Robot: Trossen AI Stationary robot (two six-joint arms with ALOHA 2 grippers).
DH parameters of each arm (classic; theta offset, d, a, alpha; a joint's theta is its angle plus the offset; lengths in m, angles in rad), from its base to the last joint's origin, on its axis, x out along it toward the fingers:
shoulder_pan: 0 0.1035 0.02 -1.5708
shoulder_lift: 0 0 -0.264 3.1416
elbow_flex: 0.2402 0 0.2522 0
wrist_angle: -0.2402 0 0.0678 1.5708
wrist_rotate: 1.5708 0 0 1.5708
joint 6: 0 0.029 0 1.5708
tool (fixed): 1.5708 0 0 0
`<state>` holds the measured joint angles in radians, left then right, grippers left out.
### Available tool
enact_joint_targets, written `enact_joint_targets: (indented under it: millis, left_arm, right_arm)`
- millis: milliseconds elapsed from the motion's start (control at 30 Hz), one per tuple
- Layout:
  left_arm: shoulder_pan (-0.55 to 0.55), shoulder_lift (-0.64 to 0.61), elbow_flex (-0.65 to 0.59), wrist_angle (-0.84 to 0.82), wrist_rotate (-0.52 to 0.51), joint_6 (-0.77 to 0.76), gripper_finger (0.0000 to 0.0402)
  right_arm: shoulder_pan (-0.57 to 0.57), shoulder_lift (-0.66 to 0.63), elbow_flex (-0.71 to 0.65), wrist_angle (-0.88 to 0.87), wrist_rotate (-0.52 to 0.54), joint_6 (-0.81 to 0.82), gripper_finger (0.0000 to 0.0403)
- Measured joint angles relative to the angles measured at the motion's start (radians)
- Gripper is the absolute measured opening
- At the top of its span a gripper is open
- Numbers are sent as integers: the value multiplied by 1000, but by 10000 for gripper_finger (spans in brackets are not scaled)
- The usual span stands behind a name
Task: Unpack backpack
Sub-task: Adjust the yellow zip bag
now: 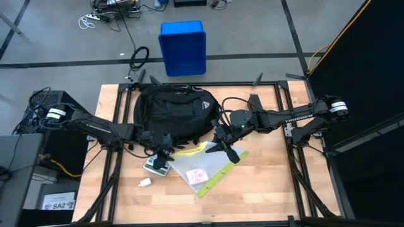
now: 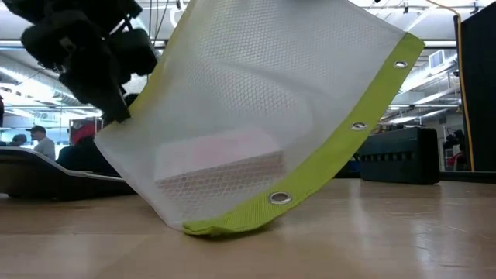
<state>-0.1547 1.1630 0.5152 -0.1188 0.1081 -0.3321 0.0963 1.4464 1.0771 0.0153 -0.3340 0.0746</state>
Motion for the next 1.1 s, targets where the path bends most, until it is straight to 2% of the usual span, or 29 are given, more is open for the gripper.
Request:
enact_joint_targets:
  millis: [200,267,367,467,533,733,1100]
  left_arm:
    - [3,118,0,65,54,25,192]
    - [3,139,3,87,61,44,180]
    - [4,148,23,90,60,80,129]
    - [4,147,59,91,60,125,37]
    - [4,147,89,71,56,147,12]
    - [4,140,266,-152,-64,250,1]
    - [4,139,624,-430,-216,413,0]
  right_arm:
    - [0,0,0,3,0,4,0]
    - [0,0,0,5,0,6,0]
    - [0,0,0,6,-1,7,0]
    - [-2,0,0,5,-4,12,0]
    - [-2,-1,0,-1,-21,13,0]
    - [6,-32,2,-177,-13,36,0]
    - [77,-105,2,-404,179,67,0]
